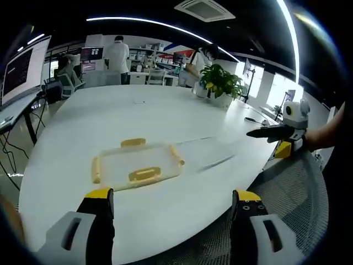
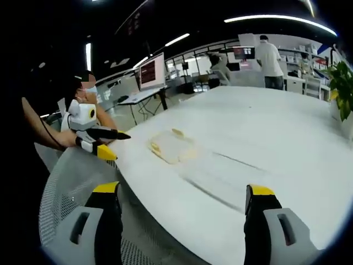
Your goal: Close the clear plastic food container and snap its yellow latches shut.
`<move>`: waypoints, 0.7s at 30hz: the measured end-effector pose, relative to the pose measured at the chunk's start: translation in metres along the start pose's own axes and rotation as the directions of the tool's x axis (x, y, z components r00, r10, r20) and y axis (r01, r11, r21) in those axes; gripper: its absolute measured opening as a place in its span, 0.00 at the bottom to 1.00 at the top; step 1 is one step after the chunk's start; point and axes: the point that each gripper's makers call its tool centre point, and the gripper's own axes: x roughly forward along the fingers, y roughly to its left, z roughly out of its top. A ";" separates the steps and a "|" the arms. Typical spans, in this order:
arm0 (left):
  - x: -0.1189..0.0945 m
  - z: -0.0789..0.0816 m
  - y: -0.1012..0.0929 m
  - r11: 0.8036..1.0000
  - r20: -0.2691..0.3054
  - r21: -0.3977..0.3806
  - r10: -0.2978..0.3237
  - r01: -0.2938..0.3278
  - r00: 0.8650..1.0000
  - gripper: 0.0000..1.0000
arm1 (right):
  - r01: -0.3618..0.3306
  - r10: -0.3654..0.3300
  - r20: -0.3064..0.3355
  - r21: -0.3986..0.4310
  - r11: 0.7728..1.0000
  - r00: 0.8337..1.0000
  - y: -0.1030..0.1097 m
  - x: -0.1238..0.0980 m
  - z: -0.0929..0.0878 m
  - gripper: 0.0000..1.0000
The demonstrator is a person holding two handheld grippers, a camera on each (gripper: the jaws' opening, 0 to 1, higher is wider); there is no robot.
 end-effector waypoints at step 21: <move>-0.004 0.009 0.012 0.996 -0.023 0.028 0.091 -0.090 0.996 0.86 | -0.088 0.082 0.130 0.041 0.995 0.988 0.003 -0.009 0.028 0.92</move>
